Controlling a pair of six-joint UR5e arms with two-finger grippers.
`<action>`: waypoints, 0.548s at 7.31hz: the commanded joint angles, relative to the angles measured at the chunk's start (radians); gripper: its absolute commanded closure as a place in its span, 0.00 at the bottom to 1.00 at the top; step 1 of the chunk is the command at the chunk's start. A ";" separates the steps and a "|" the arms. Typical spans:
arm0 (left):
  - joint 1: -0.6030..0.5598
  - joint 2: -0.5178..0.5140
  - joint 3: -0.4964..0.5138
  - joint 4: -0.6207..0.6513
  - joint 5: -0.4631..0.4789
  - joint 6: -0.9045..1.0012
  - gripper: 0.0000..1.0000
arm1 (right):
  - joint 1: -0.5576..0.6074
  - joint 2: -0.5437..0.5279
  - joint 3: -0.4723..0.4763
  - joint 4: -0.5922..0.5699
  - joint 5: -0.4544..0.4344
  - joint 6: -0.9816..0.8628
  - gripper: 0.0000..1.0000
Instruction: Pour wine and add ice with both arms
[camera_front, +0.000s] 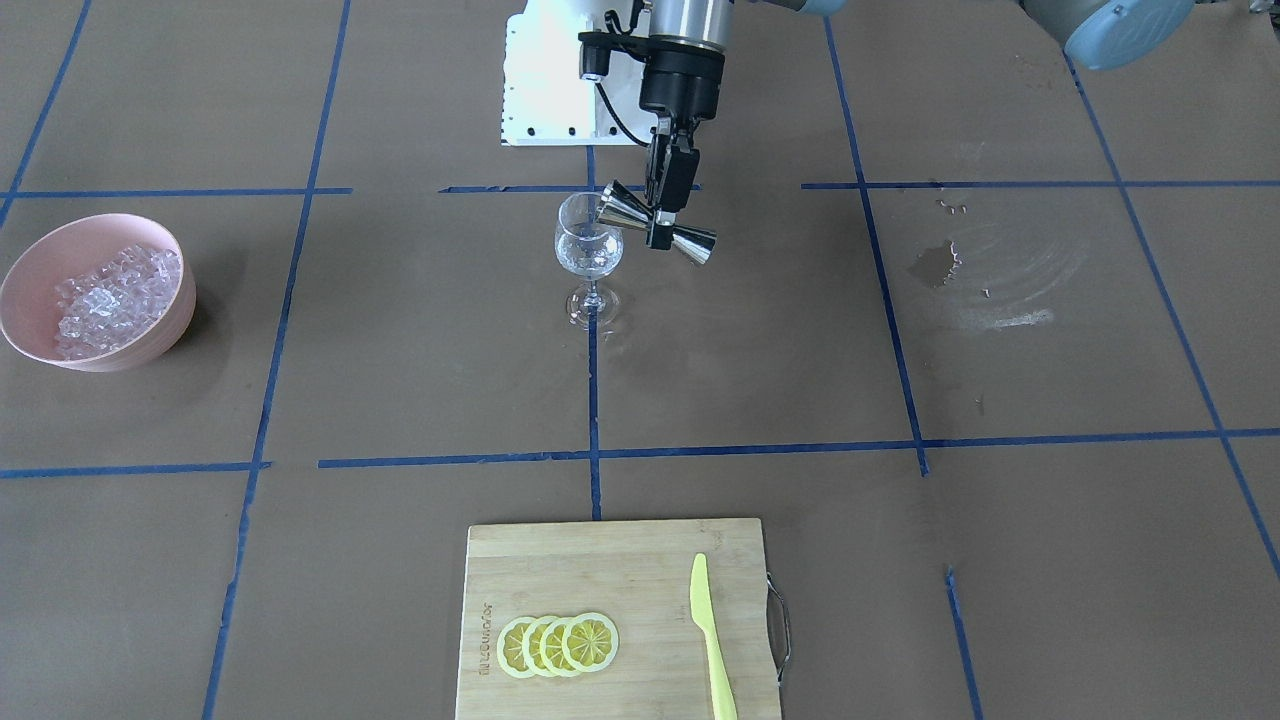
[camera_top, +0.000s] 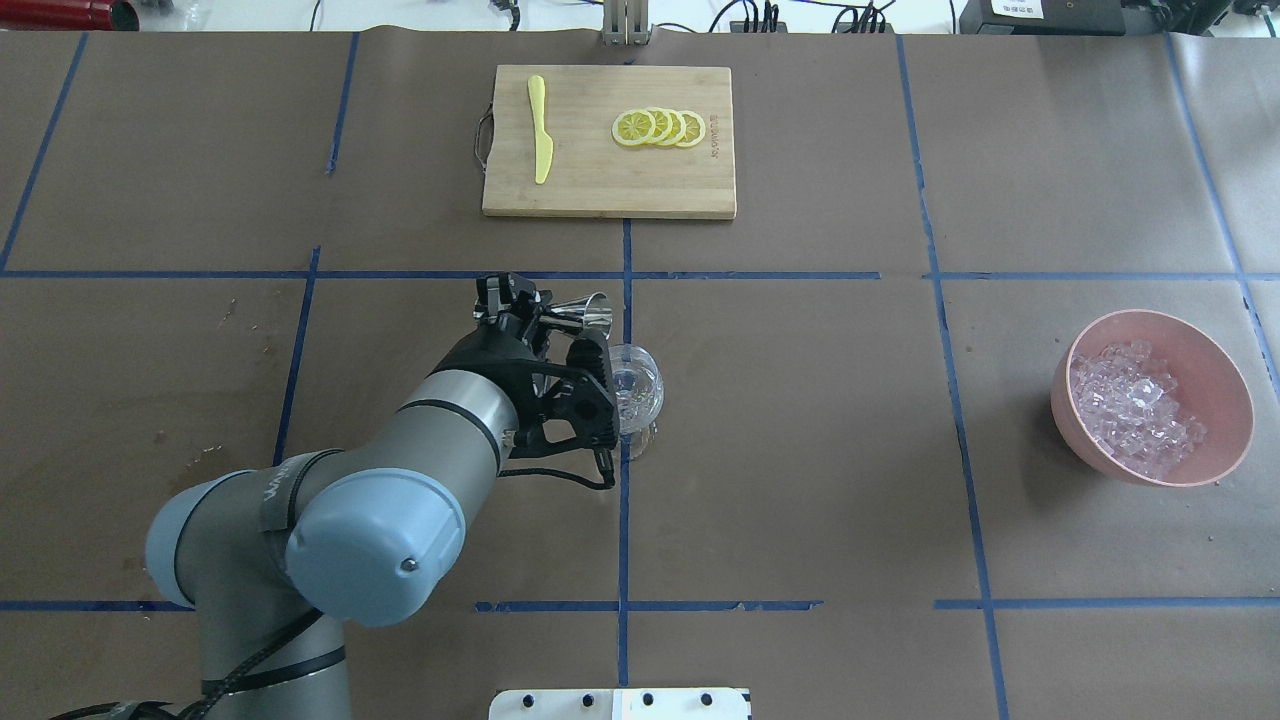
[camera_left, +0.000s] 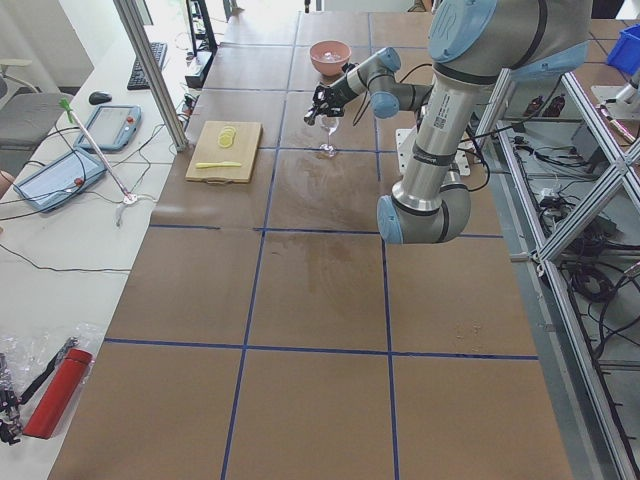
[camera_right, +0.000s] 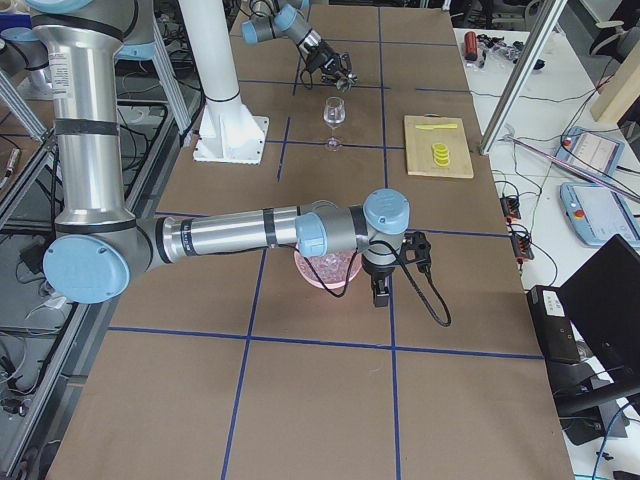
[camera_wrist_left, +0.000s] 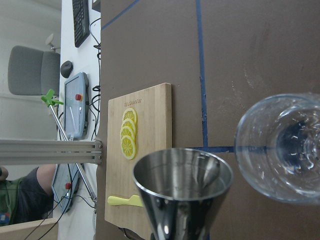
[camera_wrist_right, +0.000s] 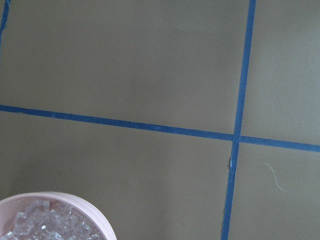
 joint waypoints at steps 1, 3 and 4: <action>-0.004 0.208 -0.005 -0.290 0.000 -0.206 1.00 | 0.000 0.001 -0.002 0.000 0.000 -0.001 0.00; -0.010 0.438 -0.005 -0.570 0.000 -0.418 1.00 | 0.000 0.001 0.002 0.000 -0.002 -0.001 0.00; -0.010 0.594 0.008 -0.774 0.000 -0.466 1.00 | 0.000 0.001 0.003 0.000 -0.002 0.000 0.00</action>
